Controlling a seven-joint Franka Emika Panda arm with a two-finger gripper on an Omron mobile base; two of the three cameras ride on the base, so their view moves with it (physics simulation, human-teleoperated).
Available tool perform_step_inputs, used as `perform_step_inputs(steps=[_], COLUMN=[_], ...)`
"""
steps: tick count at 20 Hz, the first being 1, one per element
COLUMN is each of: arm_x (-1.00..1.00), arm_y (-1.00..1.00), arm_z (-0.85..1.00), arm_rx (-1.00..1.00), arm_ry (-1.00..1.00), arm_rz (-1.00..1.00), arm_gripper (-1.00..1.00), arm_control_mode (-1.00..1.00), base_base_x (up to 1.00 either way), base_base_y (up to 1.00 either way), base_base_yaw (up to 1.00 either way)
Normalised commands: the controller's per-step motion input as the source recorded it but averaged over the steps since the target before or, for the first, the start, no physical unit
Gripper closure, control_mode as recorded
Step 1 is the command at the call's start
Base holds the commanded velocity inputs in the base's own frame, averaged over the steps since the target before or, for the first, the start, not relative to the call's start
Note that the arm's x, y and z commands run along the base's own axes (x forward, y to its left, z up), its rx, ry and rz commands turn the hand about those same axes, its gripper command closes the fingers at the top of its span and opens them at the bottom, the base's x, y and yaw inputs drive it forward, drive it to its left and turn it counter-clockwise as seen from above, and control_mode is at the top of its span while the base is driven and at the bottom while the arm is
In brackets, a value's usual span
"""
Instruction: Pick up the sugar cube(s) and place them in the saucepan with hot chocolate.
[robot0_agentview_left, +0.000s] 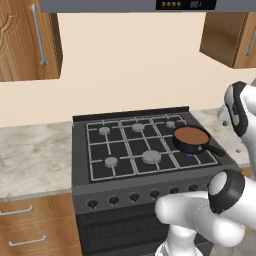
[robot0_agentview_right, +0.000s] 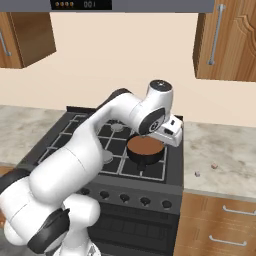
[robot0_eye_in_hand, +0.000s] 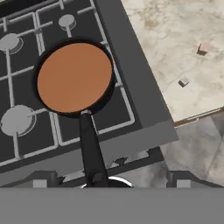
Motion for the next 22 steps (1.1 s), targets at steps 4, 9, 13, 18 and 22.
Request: perform_step_inputs(steps=[4, 9, 13, 18, 22], arm_x=[0.0, 0.0, 0.0, 0.0, 0.08], arm_y=[-0.86, -0.54, -0.2, -0.37, -0.24], arm_z=[-0.05, -0.19, -0.53, -0.5, -0.56], arm_rx=[0.0, -0.04, -0.03, 0.0, 0.0], arm_ry=[0.09, 0.15, 0.07, 0.02, -0.01], arm_rz=[-0.15, -0.07, 0.0, 0.0, 0.0], arm_gripper=[-1.0, -1.0, -1.0, -1.0, -1.0], arm_control_mode=[-1.0, -1.0, -1.0, -1.0, -1.0], base_base_x=[0.0, 0.0, 0.0, 0.0, 0.0], base_base_y=[0.0, 0.0, 0.0, 0.0, 0.0], base_base_yaw=[0.0, 0.0, 0.0, 0.0, 0.0])
